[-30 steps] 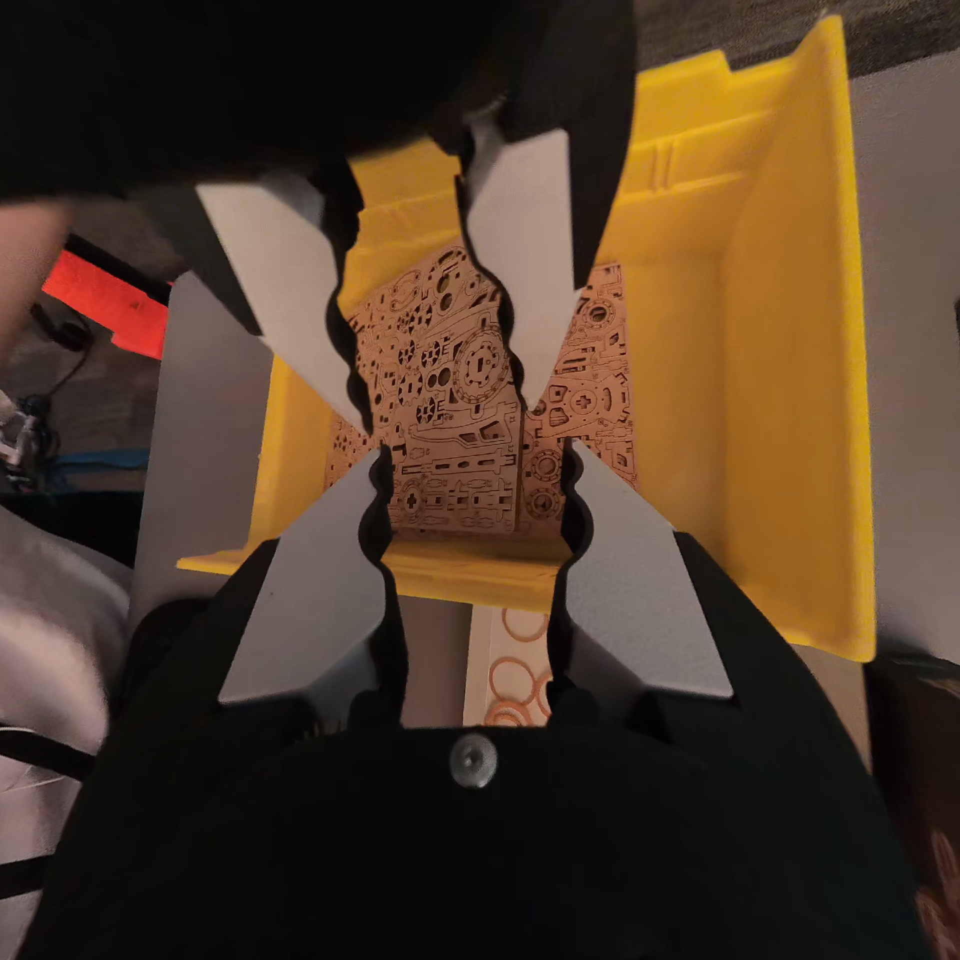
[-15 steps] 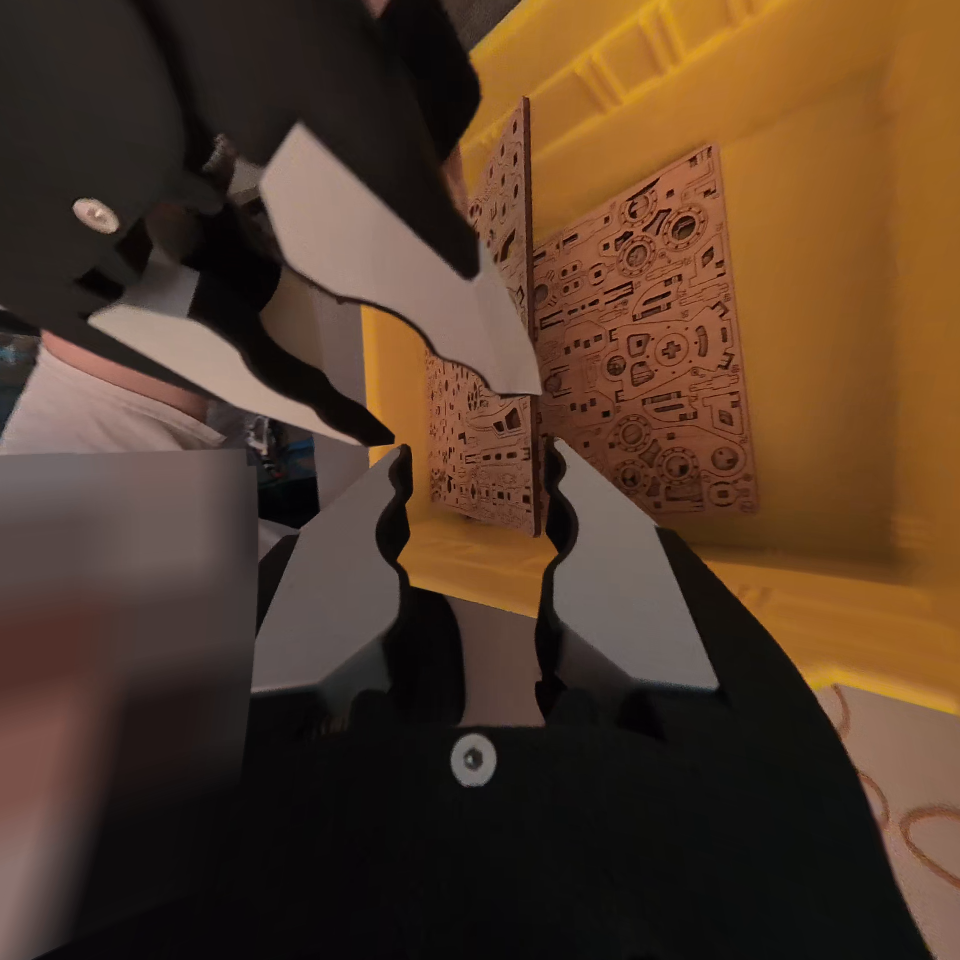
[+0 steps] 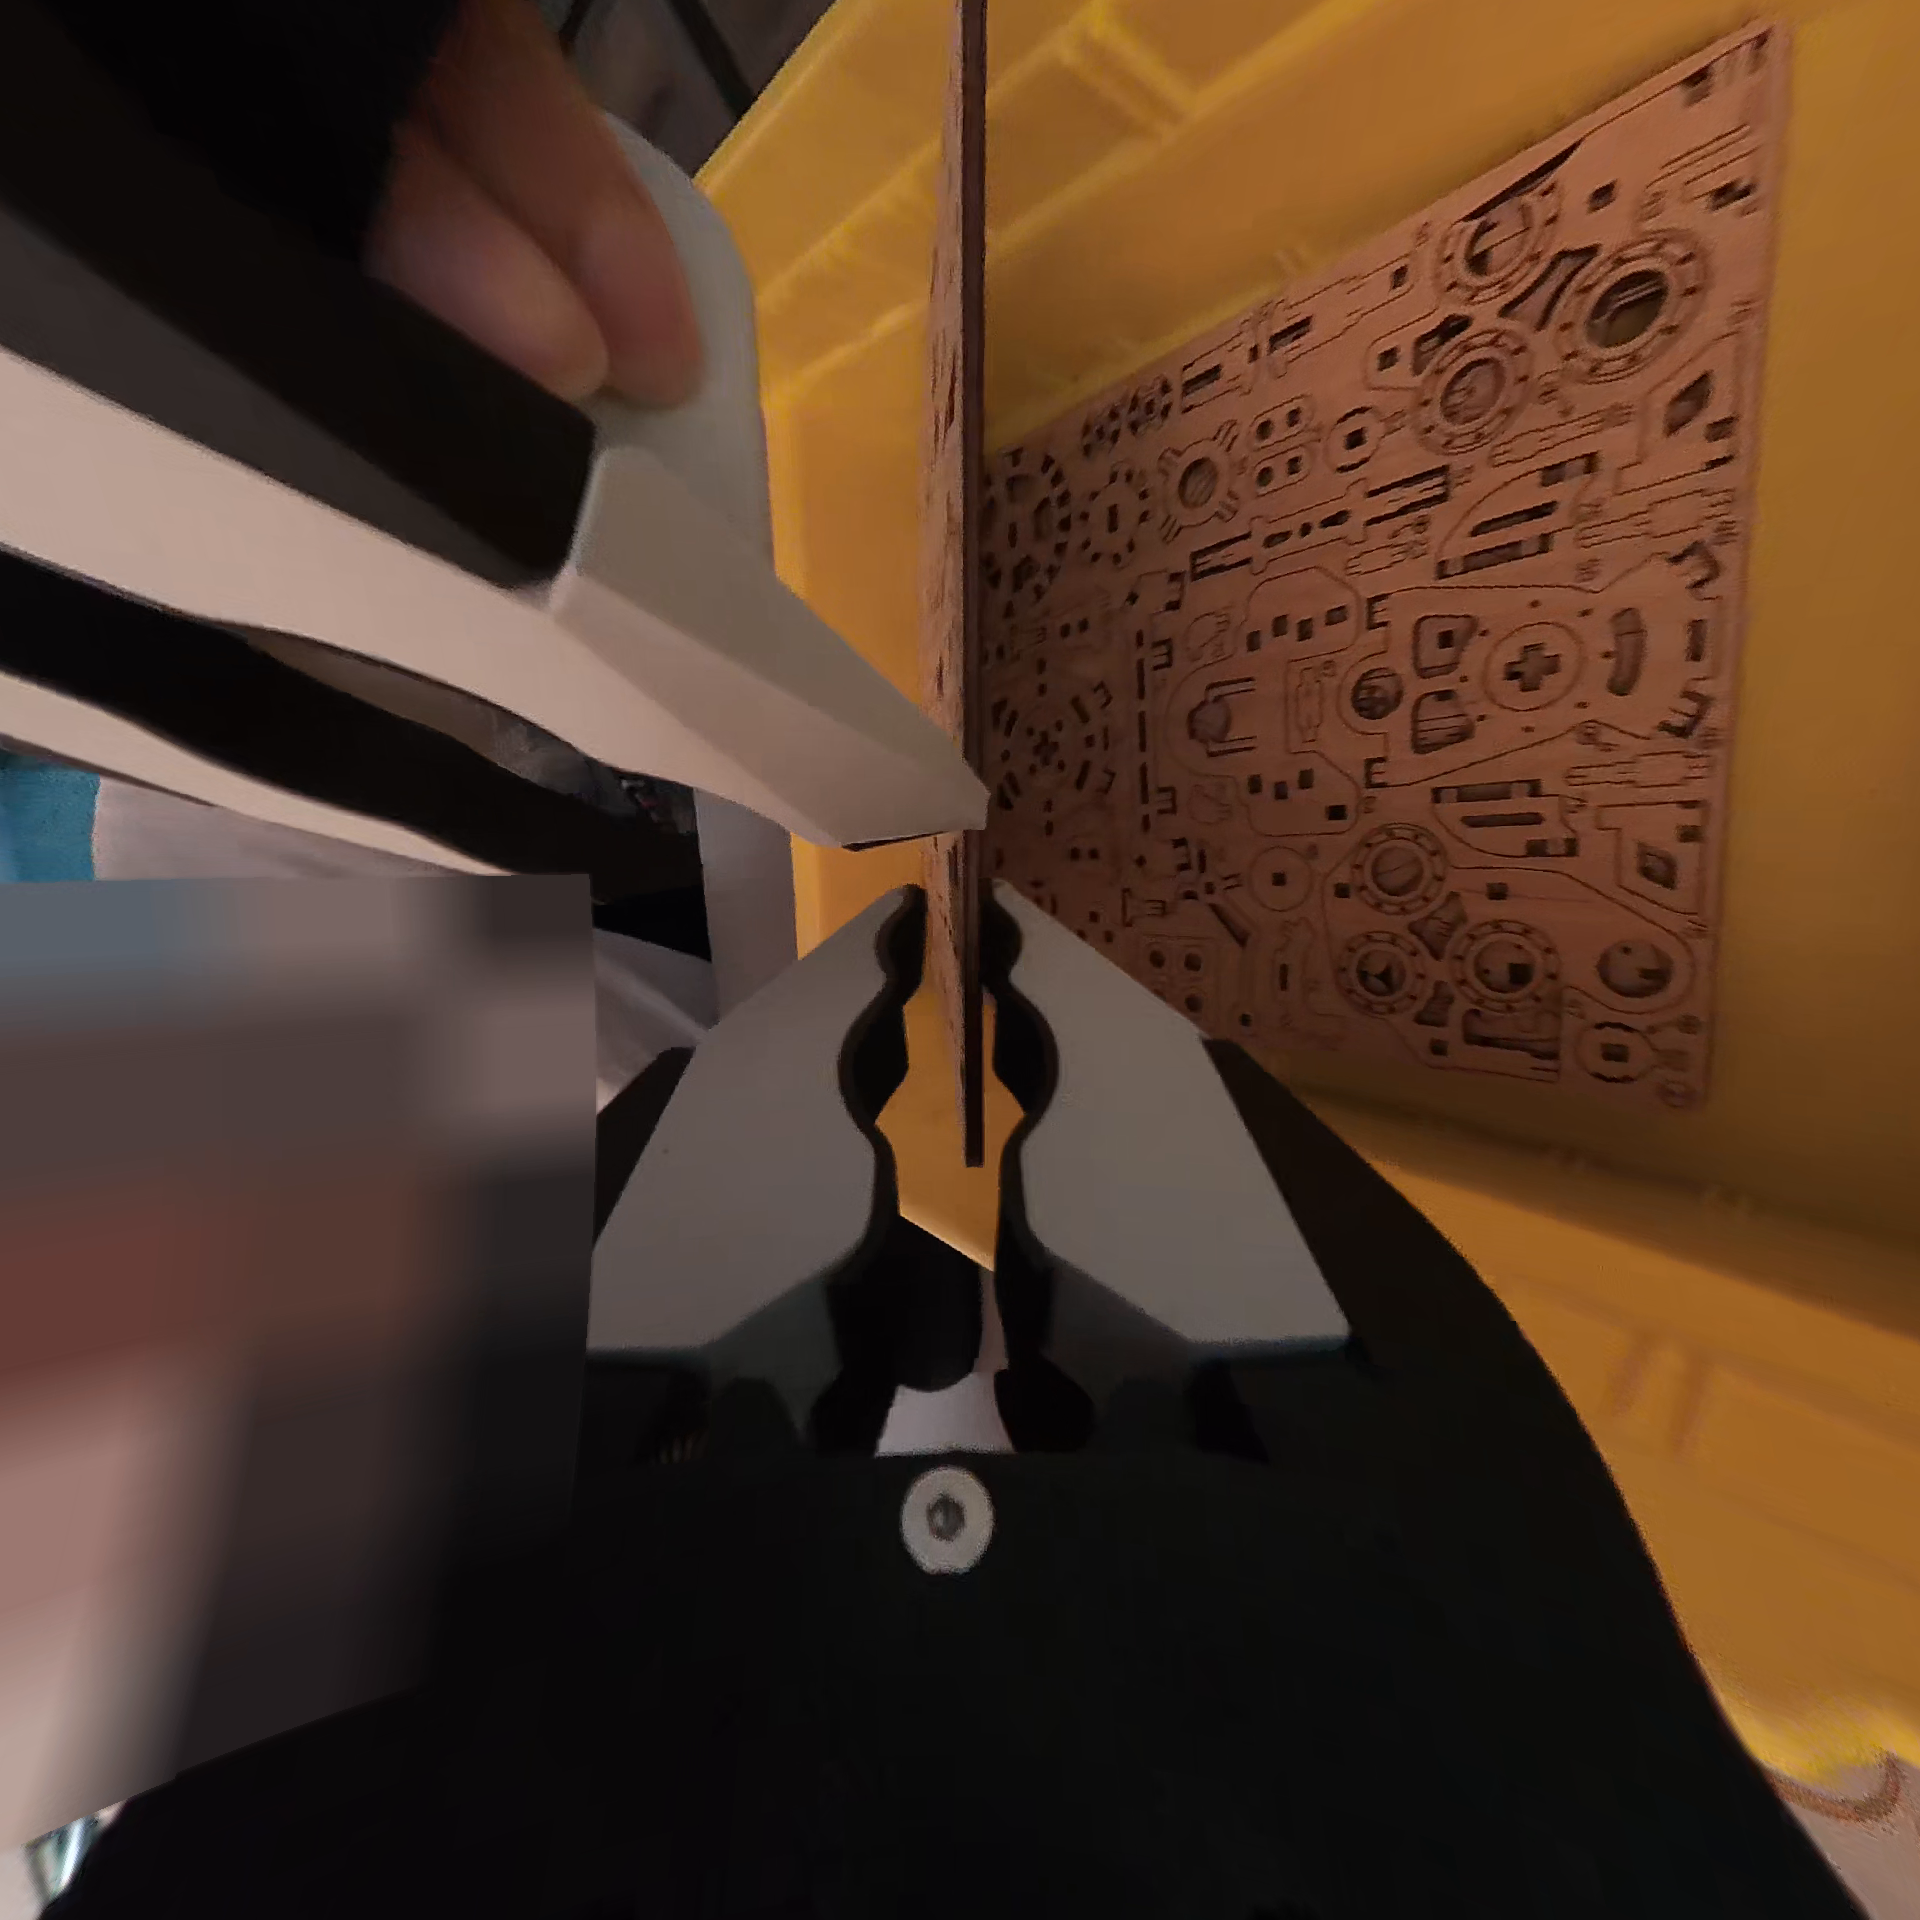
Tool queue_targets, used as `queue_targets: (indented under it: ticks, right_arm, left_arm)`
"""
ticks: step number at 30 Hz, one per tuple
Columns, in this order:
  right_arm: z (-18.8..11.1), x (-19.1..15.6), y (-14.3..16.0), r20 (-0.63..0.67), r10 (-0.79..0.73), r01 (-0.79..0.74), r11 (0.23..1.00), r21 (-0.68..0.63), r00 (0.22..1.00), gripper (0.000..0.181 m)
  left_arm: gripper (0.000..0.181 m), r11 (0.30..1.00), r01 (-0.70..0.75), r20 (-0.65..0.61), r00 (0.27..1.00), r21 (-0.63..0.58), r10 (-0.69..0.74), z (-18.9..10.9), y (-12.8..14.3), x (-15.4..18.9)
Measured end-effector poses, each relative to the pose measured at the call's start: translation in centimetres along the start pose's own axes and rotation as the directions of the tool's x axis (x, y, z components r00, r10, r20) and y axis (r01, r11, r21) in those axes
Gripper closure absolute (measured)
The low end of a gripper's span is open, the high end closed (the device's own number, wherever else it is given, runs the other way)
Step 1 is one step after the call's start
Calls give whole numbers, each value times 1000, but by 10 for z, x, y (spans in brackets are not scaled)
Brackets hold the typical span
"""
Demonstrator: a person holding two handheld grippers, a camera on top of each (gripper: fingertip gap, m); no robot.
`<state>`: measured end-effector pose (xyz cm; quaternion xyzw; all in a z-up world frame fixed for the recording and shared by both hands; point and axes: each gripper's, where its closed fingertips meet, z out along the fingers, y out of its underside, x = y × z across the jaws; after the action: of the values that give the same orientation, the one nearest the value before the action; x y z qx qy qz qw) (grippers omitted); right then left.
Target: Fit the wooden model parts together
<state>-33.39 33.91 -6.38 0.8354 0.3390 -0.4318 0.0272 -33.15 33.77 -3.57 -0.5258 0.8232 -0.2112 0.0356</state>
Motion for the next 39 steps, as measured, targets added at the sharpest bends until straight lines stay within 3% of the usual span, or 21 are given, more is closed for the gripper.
queue_targets:
  ticks: [8,16,26,32,39]
  right_arm:
    - [3,-3,2,24,-2,2,1000,-13,1000,179]
    - [-2,-9,-6,77,20,-20,1000,0,997,179]
    - [-18,-28,-16,-2,-52,52,999,-2,999,178]
    - [-25,-43,-12,-32,-110,110,994,-12,993,177]
    - [-35,-53,-13,-39,-131,132,991,6,991,178]
  left_arm:
    - [120,999,14,36,999,42,-15,-13,1,6]
    - [118,991,7,169,985,136,-30,-53,4,9]
    - [110,971,73,360,920,227,-153,-94,36,-16]
    - [102,902,201,250,917,383,-310,-102,58,-27]
    - [108,816,311,0,934,488,-356,-87,69,-9]
